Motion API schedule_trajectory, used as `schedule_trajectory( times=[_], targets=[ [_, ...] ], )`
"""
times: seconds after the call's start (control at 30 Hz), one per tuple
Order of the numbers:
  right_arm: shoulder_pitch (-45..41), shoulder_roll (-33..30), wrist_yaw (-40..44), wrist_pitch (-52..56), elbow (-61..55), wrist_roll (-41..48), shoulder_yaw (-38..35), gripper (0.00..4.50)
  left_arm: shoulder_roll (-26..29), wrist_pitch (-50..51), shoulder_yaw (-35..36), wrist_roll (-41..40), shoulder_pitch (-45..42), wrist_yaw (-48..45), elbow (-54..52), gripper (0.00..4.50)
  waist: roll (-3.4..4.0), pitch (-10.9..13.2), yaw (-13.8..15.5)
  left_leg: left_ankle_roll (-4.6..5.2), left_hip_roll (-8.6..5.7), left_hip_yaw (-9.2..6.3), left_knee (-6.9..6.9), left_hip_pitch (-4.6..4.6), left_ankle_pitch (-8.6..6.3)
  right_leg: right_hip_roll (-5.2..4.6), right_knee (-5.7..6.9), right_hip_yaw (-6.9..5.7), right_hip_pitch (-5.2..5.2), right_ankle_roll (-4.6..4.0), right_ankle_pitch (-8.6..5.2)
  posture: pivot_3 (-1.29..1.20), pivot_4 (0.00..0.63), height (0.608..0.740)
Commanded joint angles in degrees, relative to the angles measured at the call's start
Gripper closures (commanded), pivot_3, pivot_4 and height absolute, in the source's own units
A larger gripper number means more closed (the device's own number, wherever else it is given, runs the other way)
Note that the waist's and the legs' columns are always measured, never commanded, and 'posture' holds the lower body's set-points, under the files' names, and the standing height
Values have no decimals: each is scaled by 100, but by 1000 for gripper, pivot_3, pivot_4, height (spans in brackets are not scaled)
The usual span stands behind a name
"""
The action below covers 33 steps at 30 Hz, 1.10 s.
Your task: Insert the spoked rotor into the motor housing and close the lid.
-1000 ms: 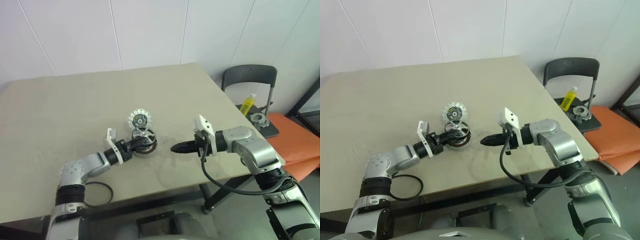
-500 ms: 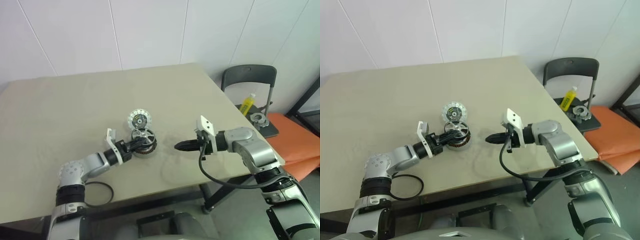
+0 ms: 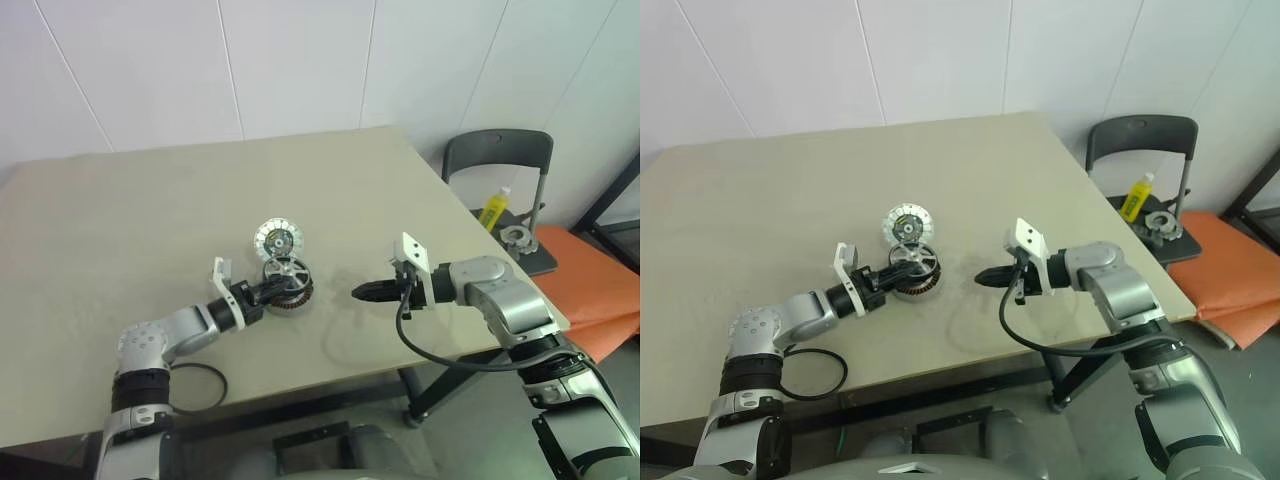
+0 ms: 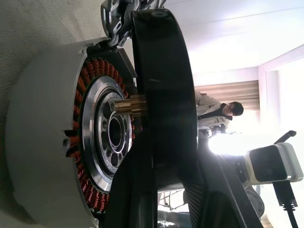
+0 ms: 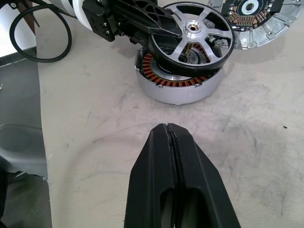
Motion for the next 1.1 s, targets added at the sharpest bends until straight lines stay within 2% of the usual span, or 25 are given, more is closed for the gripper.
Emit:
schedule_trajectory(
  times=[0.03, 0.37, 1.1],
  targets=[
    [-150, 37, -18, -125, -72, 20, -108, 4500, -21, 98, 64, 127, 87, 94, -98, 4059, 0, 0, 0, 0, 0, 0, 0, 0, 0, 0, 0, 0, 0, 0, 0, 0, 0, 740],
    [-178, 72, -42, -146, 0, 1, -114, 4500, 10, 312, 122, 154, 52, 250, -135, 4059, 0, 0, -3, 0, 0, 0, -2, 2, 0, 0, 0, 0, 0, 0, 0, 0, 0, 740],
    [-130, 110, -53, -278, 180, -122, -65, 4500, -44, 529, 585, -405, 94, 726, -85, 4059, 0, 0, -13, 0, 1, 0, -5, 3, 0, 2, 2, 0, 0, 1, 0, 0, 0, 740]
  ],
)
